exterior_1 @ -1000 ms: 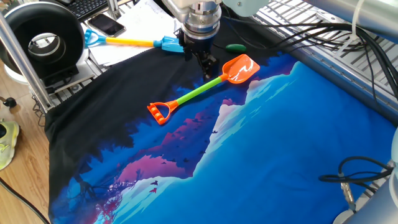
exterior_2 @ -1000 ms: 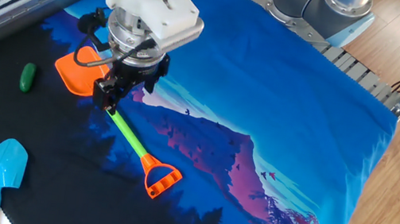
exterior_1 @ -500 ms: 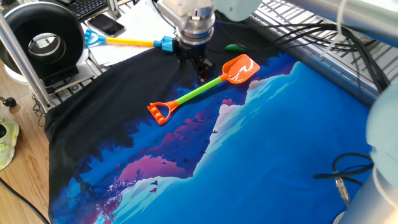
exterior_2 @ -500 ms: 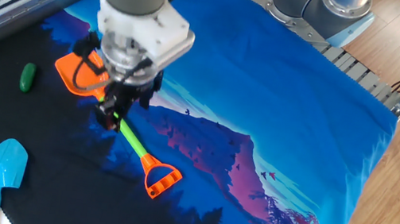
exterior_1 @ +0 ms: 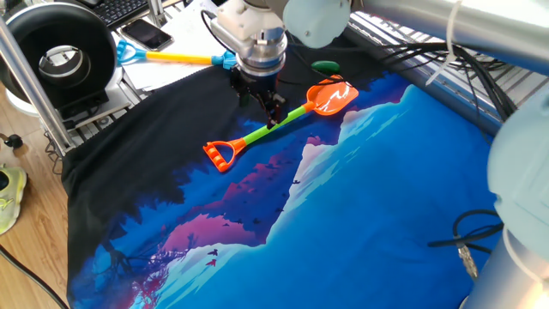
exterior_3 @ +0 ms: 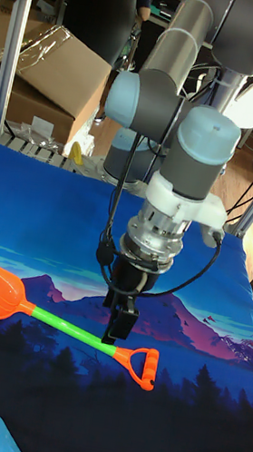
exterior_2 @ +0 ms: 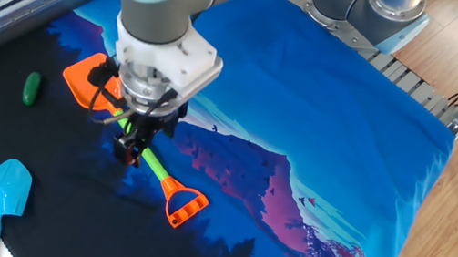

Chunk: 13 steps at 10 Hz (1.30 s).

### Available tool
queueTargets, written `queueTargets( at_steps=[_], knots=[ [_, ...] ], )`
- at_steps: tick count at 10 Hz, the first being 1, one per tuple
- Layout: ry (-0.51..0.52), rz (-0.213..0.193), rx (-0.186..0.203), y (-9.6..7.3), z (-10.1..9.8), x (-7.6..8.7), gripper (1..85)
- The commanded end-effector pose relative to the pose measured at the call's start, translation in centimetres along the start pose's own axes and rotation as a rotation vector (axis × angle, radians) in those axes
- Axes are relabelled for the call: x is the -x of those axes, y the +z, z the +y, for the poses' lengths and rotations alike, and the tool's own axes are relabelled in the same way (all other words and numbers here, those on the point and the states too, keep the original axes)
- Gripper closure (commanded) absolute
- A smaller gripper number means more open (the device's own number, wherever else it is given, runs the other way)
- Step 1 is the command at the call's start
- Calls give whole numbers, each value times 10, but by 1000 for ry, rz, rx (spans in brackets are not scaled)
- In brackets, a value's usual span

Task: Use a shovel to scoop up an object

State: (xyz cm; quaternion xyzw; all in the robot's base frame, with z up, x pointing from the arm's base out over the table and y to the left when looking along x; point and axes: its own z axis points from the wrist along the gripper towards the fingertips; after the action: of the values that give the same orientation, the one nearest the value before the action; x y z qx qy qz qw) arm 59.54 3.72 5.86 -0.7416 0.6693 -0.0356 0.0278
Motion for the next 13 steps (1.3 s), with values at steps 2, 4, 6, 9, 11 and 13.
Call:
queueTargets(
  at_steps=[2, 4, 6, 9, 11, 13],
  knots=[
    [32, -35, 7, 25, 0, -1, 117],
    [62, -68, 14, 35, 4, 0, 153],
    [74, -54, 55, 40, 16, -3, 217],
    [92, -28, 71, 48, 22, -6, 283],
    [91, -35, 72, 50, 23, -4, 293],
    [98, -33, 74, 52, 24, -3, 343]
  ],
)
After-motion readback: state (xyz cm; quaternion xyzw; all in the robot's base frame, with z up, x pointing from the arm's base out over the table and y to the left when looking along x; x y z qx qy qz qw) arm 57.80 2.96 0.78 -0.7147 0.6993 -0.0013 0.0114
